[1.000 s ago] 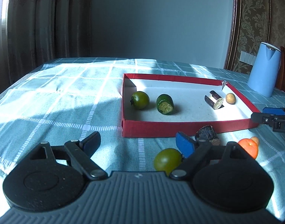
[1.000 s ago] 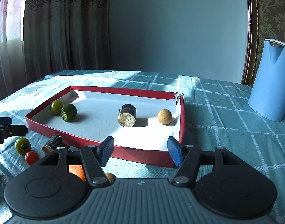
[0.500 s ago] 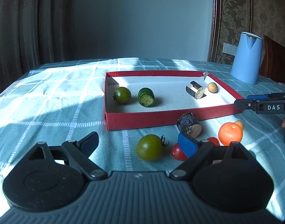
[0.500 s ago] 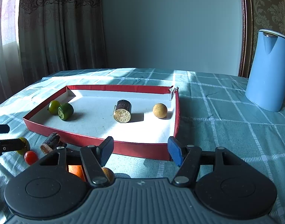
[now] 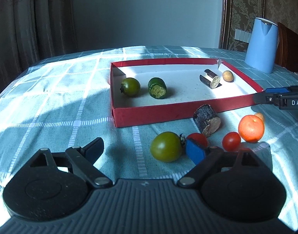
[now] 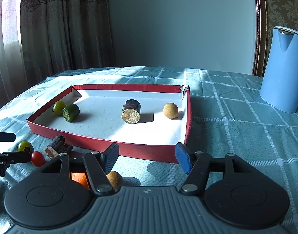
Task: Organize fruits
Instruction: 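Withdraw both tools from the box toward the remaining loose fruits, then grasp the dark green tomato with the left tool while the right grasps a tan fruit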
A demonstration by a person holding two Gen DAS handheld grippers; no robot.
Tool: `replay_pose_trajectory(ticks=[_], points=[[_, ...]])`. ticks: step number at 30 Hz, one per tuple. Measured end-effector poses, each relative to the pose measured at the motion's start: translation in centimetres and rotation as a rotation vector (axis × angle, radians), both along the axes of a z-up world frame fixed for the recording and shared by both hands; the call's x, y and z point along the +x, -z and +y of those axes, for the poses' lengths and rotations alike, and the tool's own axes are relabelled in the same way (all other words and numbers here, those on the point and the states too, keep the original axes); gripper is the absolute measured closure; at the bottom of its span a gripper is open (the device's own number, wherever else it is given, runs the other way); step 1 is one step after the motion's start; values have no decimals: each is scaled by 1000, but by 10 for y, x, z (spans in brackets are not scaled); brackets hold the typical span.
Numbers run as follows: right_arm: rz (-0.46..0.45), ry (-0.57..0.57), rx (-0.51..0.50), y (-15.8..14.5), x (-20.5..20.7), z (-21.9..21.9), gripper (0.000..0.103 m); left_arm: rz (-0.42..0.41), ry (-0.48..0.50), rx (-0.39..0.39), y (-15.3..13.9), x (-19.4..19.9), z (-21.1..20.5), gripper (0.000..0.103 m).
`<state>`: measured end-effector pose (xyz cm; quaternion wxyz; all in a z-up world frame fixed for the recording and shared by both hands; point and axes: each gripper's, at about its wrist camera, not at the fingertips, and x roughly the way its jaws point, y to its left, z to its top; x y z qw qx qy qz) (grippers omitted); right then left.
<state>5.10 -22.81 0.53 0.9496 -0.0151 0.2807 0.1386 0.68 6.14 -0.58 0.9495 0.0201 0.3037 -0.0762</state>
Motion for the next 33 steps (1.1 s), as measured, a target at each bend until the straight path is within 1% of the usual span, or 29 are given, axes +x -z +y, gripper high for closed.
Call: replay_pose_trajectory(ticks=[3, 4, 5, 6, 7, 9, 10, 11, 13, 16, 19, 21, 23, 24, 29, 33], points=[[4, -6, -8, 1, 0, 2, 40, 5, -2, -15, 1, 2, 3, 18], [7, -7, -12, 1, 0, 2, 40, 0, 5, -21, 0, 1, 4, 24], [7, -6, -17, 1, 0, 2, 40, -7, 22, -32, -1, -1, 5, 35], [6, -5, -20, 1, 0, 3, 40, -15, 48, -43, -2, -5, 5, 41], [6, -4, -22, 1, 0, 2, 40, -20, 63, -42, -3, -7, 4, 49], [5, 0, -23, 2, 0, 2, 40, -8, 98, -20, -1, -6, -4, 57], [6, 0, -23, 2, 0, 2, 40, 4, 114, -7, 0, -6, -7, 66], [8, 0, -24, 1, 1, 2, 40, 22, 124, 17, 3, -5, -12, 69], [9, 0, -22, 1, 0, 2, 40, 10, 127, 35, 3, -7, -15, 69], [8, -2, -17, -1, -2, 0, 40, 4, 107, 24, 4, -7, -12, 69], [11, -17, 1, -2, -7, -3, 40, -19, 73, -2, 1, -8, -6, 69], [16, -32, 1, -1, -10, -3, 40, -44, 33, -23, -2, -9, 0, 67], [19, -64, -3, 1, -15, 0, 40, -46, 15, -42, -4, -8, 5, 66], [17, -75, -12, 2, -17, 2, 43, -48, 12, -43, -4, -8, 5, 66], [18, -112, -57, 9, -26, 12, 51, -44, 25, -16, -3, -8, 1, 64], [23, -118, -81, 13, -26, 17, 51, -27, 36, -7, -1, -7, -2, 62]])
